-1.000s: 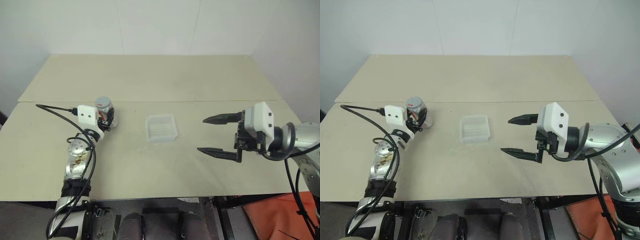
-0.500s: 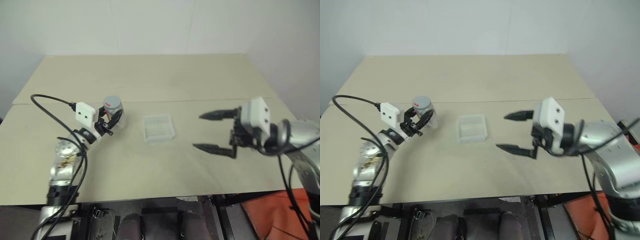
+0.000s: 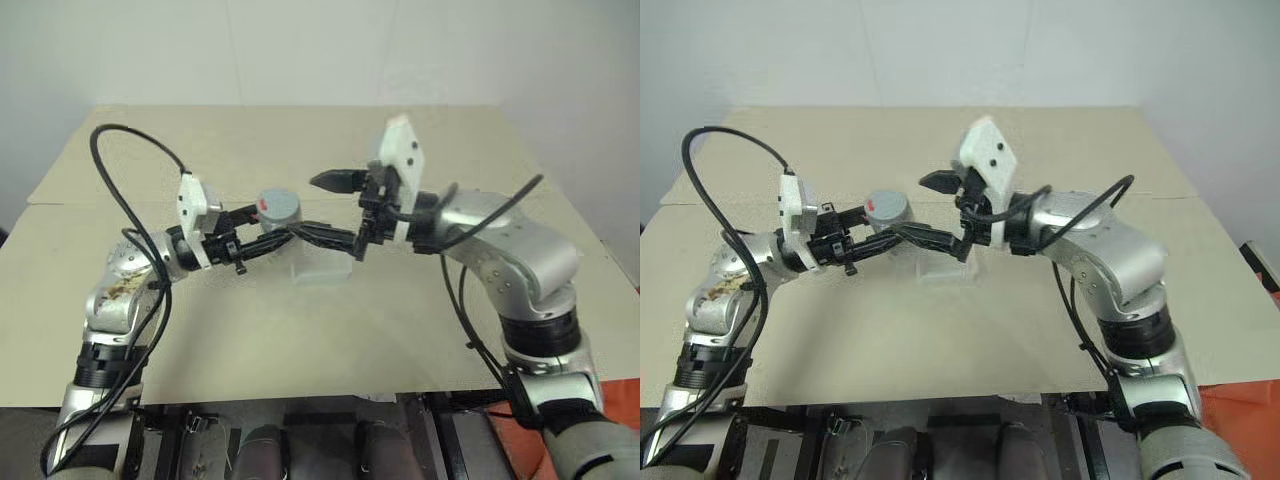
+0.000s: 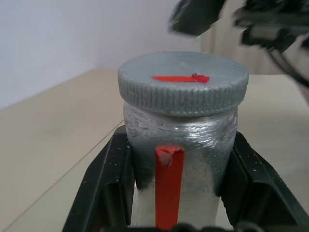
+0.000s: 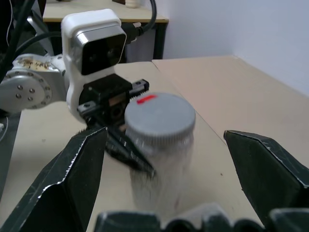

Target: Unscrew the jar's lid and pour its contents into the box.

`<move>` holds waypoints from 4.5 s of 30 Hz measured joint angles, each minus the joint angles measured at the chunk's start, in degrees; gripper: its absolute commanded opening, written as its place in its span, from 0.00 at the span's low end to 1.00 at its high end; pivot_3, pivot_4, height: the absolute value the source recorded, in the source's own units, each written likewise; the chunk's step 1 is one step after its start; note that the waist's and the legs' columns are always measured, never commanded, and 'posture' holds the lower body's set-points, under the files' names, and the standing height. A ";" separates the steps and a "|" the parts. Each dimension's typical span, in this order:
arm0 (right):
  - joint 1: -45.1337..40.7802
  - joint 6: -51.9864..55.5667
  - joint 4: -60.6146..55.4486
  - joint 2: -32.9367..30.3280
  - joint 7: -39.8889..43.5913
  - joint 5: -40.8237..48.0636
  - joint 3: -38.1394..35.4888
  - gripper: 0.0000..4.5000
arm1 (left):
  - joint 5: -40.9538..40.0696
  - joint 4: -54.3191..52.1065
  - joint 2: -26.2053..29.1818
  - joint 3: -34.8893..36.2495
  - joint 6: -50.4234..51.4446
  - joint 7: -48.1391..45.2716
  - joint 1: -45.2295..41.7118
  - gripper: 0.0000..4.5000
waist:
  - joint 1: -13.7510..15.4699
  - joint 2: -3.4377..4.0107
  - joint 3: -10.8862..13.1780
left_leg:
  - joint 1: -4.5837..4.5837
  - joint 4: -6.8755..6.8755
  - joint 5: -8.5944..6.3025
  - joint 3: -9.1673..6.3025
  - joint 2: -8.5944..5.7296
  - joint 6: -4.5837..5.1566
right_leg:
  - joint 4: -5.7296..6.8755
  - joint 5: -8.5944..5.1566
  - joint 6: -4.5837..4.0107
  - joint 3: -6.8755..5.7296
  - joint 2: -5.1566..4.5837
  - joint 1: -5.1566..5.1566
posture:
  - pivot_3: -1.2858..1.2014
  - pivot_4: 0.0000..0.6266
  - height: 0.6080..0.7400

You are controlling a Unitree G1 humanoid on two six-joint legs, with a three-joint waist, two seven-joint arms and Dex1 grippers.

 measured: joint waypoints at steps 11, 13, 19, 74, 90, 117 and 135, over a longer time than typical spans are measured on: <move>-2.79 1.97 3.14 4.58 -1.91 -2.11 2.27 1.00 | 0.06 1.22 -1.28 -1.63 -0.17 -3.09 -0.82 0.44 | -0.50 0.01 0.00 | -0.25 -0.03 0.02 0.00 0.00 -0.02 | -0.01 0.02 0.05 -0.03 0.01 -0.21 | 0.52 0.24 1.00; -2.78 2.22 3.30 4.70 -1.82 -2.24 2.52 0.96 | 0.09 1.27 -1.35 -1.63 -0.40 -3.25 -0.83 0.44 | -0.50 0.01 0.00 | -0.26 -0.03 0.02 0.00 0.00 -0.03 | -0.02 0.02 0.05 -0.04 0.01 -0.21 | 0.52 0.24 1.00; -2.79 2.46 3.49 4.70 -0.58 -2.26 3.36 0.62 | 0.36 1.29 -1.43 -1.63 -0.54 -3.47 -0.83 0.44 | -0.56 0.01 0.00 | -0.25 -0.03 0.02 0.00 0.00 -0.03 | -0.01 0.02 0.06 -0.04 0.02 -0.21 | 0.52 0.24 1.00; -0.99 -0.12 -1.42 5.75 -1.67 -6.10 3.38 0.99 | 1.17 0.64 -1.09 0.59 1.70 -2.84 1.35 0.44 | -0.67 0.03 0.00 | -0.19 -0.02 0.12 -0.03 0.01 -0.17 | 0.19 0.04 0.04 -0.02 0.06 -0.24 | 0.52 0.24 1.00; -3.74 1.75 3.42 9.73 -6.94 -11.29 6.68 0.99 | 1.48 0.75 -0.15 0.26 1.79 -3.55 0.27 0.44 | -0.66 0.03 0.00 | -0.21 -0.02 0.11 -0.03 0.02 -0.16 | 0.14 0.04 0.04 -0.03 0.06 -0.24 | 0.52 0.24 1.00; 2.81 1.77 -1.90 -3.72 1.87 -5.81 -1.06 0.99 | -4.42 -3.42 5.66 5.16 3.26 -6.03 5.45 0.44 | -0.60 0.02 0.00 | -0.22 -0.05 0.08 -0.03 0.02 -0.10 | 0.04 0.04 0.05 -0.04 0.04 -0.23 | 0.52 0.24 1.00; -5.03 2.80 1.63 8.23 -2.29 -6.66 7.32 0.99 | 0.31 10.41 1.09 -1.21 -2.74 -15.21 -5.33 0.44 | -0.69 0.03 0.00 | -0.25 -0.03 0.09 -0.02 0.00 -0.10 | 0.08 0.04 0.05 -0.04 0.05 -0.23 | 0.52 0.24 1.00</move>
